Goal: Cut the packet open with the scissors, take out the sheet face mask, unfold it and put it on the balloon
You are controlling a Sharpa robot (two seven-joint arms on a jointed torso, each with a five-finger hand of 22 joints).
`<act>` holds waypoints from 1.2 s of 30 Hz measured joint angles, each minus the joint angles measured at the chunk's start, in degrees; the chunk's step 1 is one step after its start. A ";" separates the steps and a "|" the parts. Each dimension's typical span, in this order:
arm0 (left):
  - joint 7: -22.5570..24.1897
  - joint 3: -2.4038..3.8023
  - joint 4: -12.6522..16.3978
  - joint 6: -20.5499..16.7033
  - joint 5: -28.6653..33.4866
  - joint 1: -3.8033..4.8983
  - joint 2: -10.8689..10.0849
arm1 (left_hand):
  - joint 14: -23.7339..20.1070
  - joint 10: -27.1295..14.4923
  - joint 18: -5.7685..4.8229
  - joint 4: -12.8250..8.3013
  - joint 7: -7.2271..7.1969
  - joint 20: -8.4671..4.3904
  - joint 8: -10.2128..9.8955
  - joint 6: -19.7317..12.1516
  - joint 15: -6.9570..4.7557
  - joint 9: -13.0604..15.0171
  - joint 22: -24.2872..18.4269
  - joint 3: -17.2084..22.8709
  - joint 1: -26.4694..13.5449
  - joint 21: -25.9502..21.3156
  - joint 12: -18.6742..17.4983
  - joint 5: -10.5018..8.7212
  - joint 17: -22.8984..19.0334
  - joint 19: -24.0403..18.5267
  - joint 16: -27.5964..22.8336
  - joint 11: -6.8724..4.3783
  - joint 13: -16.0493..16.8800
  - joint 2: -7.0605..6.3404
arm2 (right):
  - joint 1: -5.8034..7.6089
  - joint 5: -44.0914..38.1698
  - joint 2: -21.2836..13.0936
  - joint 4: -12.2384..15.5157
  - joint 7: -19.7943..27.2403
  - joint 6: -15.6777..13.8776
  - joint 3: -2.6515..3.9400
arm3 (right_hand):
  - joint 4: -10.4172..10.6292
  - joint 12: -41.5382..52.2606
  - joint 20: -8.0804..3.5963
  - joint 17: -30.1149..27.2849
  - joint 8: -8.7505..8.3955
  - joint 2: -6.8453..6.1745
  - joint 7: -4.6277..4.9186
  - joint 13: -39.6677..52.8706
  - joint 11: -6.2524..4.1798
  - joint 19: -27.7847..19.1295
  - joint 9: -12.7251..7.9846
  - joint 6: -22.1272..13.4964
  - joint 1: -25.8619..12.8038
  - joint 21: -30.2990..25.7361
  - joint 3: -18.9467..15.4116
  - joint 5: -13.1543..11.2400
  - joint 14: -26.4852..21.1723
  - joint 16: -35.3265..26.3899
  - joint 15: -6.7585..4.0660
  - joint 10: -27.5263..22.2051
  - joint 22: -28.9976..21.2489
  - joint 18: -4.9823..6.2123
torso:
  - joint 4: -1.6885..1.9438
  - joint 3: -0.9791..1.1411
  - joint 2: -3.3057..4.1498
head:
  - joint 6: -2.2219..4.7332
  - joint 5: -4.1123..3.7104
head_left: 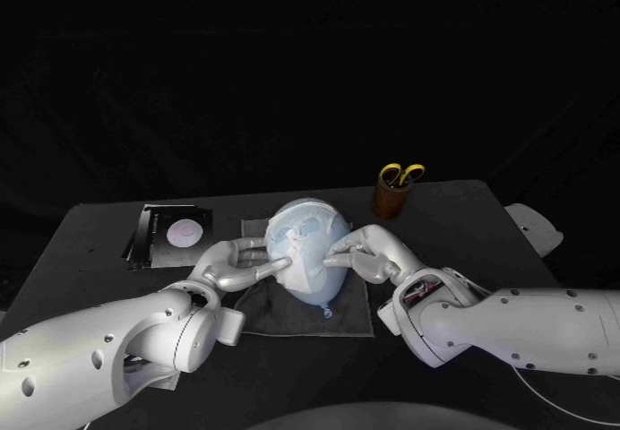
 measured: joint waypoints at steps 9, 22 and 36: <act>-0.01 0.00 -0.08 0.00 0.07 0.00 -0.03 | 0.00 0.00 0.00 0.00 0.00 0.21 0.00 0.00 0.00 -0.01 0.00 0.00 0.00 0.00 0.00 0.00 0.00 0.21 0.00 0.00 0.00 0.00 | -0.04 -0.42 -1.92 2.11 0.78 0.00 0.00 | -0.06 -0.12 0.00 0.02 0.24 -0.66 0.20 -1.16 -0.01 0.00 0.07 0.21 0.66 0.06 0.89 0.00 0.00 0.00 0.01 -0.01 0.31 -0.08 | -0.02 0.01 0.02 | 0.07 -0.11; 0.13 0.03 -0.40 0.18 0.08 0.03 0.09 | 0.00 0.20 0.00 0.00 -0.01 0.21 0.00 0.00 0.00 -0.01 0.02 0.00 0.00 0.00 0.05 0.00 -0.06 0.21 -0.25 0.19 0.05 0.00 | -0.06 -0.61 -7.11 5.59 1.10 0.11 -0.03 | -0.20 -0.16 -0.12 -0.02 0.22 -0.97 0.18 -2.05 0.00 0.12 0.08 0.19 1.40 0.58 1.59 0.24 -0.40 -0.05 0.42 -0.03 0.75 -0.67 | -0.02 0.02 -0.01 | -0.07 -0.29; 0.14 0.01 -0.67 0.35 0.07 0.01 0.22 | 0.00 0.20 0.00 0.00 -0.01 0.21 0.00 0.00 0.00 0.00 -0.07 0.00 0.00 0.00 -0.17 0.00 -0.15 0.21 -0.49 0.19 0.04 0.00 | 0.28 -0.65 -10.04 5.91 0.31 0.16 -0.03 | -0.23 -0.16 -0.29 -0.01 0.42 -0.97 0.31 -2.44 0.30 0.30 0.08 0.32 1.41 1.02 1.63 0.22 -0.40 0.00 0.42 -0.32 1.40 -0.38 | -0.03 0.03 -0.01 | -0.08 -0.51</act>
